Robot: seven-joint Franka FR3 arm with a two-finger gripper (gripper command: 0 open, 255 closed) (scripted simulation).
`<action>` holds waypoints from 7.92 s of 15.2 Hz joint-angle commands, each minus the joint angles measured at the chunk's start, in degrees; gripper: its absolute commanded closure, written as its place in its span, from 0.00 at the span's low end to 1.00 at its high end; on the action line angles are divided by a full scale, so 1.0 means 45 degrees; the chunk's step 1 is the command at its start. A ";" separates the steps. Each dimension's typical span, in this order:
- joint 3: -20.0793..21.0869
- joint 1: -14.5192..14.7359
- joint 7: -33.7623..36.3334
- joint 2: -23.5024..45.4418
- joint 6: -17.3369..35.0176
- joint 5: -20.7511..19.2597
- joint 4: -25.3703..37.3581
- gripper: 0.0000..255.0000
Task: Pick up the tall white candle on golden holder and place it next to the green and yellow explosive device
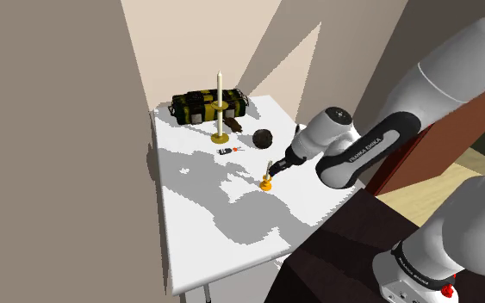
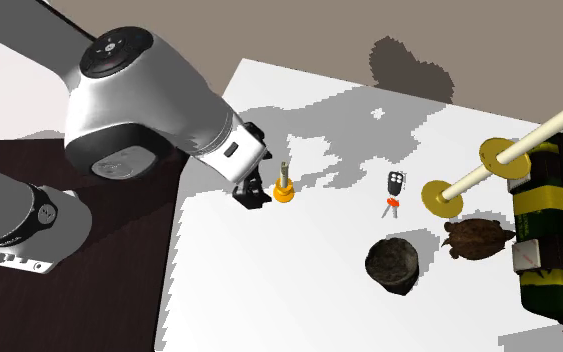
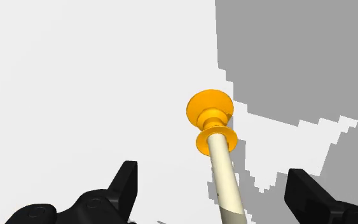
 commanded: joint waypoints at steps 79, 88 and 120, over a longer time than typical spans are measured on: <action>0.0490 -0.1523 -0.5181 -0.0651 -0.6068 0.4244 0.5850 1.00; -0.0047 -0.2382 -0.7118 0.2948 -0.7347 0.5096 1.0582 1.00; -0.0059 -0.4100 -0.8393 1.3094 -1.1301 0.5359 2.4465 1.00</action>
